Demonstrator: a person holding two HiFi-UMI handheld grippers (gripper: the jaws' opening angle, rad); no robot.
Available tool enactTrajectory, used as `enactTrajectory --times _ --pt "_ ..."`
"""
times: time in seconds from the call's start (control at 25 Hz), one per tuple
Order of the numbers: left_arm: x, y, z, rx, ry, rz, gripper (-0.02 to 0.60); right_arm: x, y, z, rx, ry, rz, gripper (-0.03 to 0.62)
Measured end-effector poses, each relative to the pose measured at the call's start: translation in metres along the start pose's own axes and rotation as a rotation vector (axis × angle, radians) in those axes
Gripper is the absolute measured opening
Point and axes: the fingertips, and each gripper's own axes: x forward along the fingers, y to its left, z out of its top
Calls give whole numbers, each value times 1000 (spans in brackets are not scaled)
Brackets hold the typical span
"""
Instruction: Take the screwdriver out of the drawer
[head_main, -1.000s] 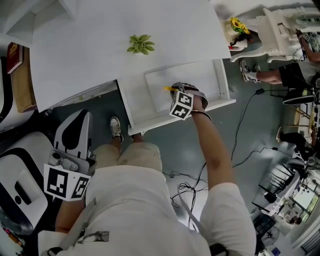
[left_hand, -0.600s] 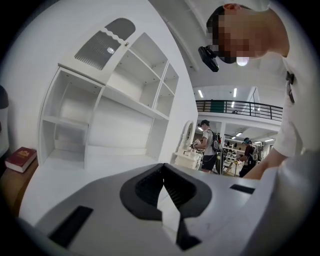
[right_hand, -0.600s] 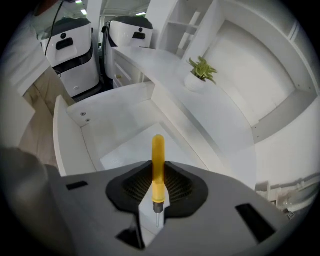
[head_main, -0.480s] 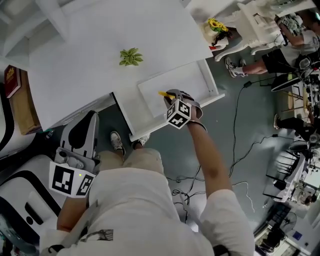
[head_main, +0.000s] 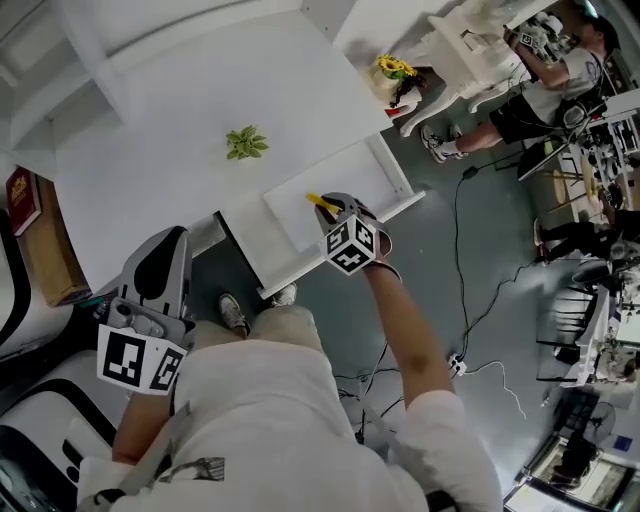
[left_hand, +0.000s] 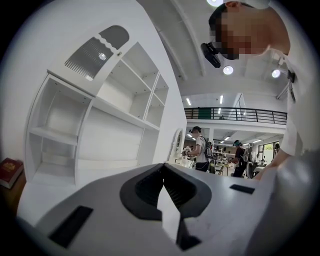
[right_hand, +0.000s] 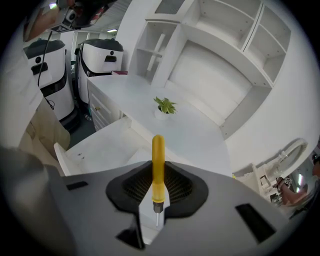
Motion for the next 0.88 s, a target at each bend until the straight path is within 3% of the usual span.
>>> enactTrajectory --times 0.56,0.88 --pt "-21 9 40 11 -103 -17 15 -75 -24 67 148 -174 -155 83" --pt "-21 9 44 8 -127 -27 15 -128 -46 99 213 -312 -251 83"
